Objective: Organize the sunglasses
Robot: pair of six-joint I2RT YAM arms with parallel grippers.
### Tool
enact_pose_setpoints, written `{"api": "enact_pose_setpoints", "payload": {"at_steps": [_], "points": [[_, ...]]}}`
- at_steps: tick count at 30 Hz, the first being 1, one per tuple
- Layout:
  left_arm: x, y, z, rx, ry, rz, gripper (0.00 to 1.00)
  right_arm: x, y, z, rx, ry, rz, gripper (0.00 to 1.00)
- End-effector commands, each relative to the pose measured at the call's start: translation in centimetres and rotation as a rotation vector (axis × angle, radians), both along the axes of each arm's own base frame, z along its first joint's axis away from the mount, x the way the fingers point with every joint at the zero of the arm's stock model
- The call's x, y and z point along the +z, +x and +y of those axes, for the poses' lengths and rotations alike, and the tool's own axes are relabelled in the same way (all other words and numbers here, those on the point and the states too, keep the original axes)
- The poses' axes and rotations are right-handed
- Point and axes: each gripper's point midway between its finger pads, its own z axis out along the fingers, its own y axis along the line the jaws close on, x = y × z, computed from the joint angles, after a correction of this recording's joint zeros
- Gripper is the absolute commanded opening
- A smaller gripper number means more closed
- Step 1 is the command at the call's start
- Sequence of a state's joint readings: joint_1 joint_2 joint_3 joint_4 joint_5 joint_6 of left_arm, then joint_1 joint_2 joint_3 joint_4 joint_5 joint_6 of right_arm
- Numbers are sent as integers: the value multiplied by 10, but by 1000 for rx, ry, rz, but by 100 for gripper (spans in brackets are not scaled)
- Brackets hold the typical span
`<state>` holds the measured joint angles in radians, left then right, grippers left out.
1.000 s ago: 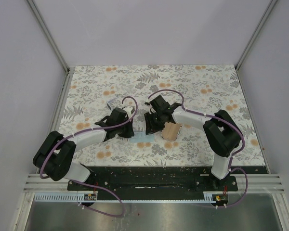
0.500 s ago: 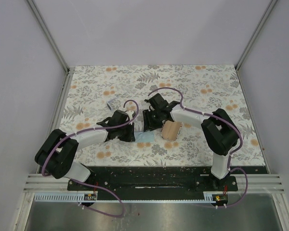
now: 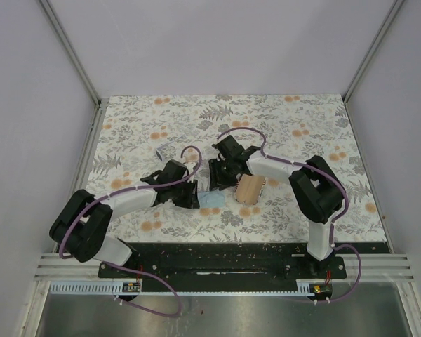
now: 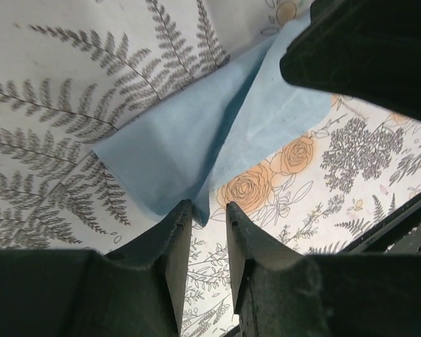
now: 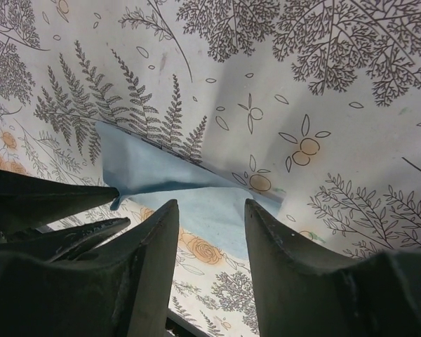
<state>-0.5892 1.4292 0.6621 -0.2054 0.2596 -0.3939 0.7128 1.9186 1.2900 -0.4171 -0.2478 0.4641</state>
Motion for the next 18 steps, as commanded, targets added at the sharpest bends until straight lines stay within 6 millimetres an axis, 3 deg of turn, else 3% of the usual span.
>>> {"api": "enact_pose_setpoints", "payload": {"at_steps": [1,6,18], "points": [[4,-7,-15,-52,-27,41,30,7,13,0,-38,12,-11,51],[-6,-9,5,27,94,94,25,10,11,-5,-41,17,-10,51],[43,34,22,205,90,-117,39,8,8,-3,-30,31,12,51]]}}
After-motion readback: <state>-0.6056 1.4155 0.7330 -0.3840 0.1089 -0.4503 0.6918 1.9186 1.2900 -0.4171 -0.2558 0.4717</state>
